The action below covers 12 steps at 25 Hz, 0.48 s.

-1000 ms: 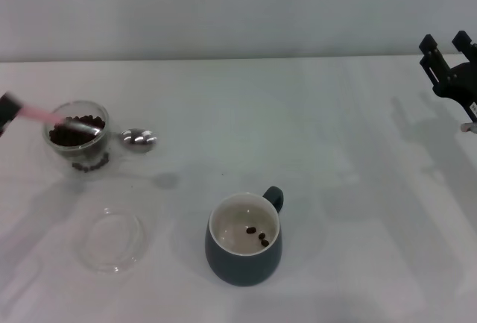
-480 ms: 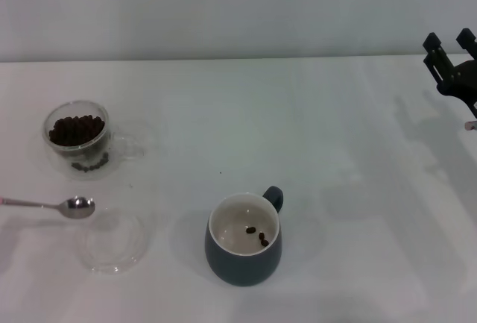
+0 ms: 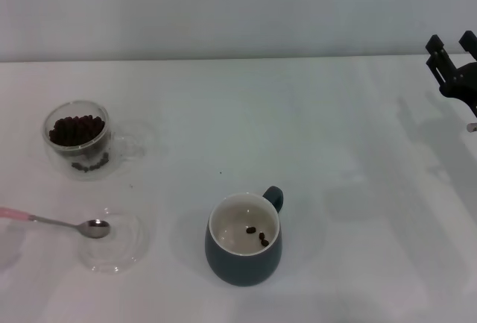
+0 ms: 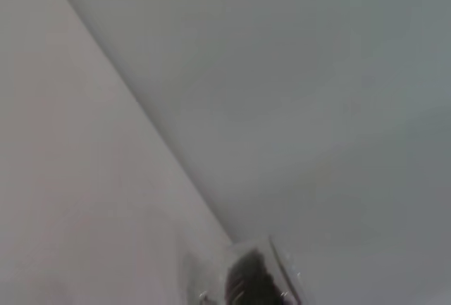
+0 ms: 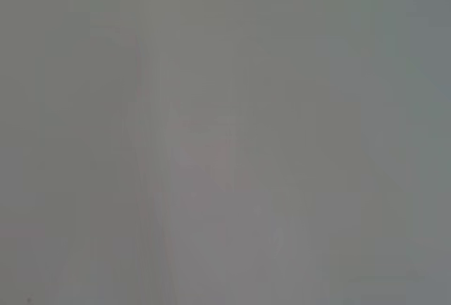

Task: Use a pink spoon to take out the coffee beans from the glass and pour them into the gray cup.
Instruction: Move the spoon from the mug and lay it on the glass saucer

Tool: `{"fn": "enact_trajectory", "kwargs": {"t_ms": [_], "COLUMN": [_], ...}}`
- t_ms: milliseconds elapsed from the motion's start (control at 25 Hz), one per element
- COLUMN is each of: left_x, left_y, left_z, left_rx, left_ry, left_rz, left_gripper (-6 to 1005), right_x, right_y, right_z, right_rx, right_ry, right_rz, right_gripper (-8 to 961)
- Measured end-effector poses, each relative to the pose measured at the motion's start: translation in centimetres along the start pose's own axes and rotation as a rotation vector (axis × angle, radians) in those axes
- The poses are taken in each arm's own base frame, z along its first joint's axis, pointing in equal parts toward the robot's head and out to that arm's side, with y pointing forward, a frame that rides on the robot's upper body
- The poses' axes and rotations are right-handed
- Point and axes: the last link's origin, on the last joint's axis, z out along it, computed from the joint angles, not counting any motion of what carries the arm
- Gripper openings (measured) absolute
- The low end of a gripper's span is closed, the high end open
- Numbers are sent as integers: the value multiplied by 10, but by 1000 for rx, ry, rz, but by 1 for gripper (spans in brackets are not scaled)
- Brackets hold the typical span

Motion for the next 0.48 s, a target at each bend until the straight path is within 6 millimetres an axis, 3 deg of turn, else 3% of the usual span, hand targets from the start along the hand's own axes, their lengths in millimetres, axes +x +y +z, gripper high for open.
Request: {"fn": "enact_trajectory", "kwargs": {"t_ms": [480], "left_x": [-7], "left_y": [-1], "left_z": [34], "left_rx": [44], "left_ry": [-107], "left_rz": [35], "left_gripper": [189], "right_x": [-1], "right_y": [-2], "right_z": [0], "right_rx": [5], "right_ry": [-3], "right_rz": [-3], "right_gripper": [613]}}
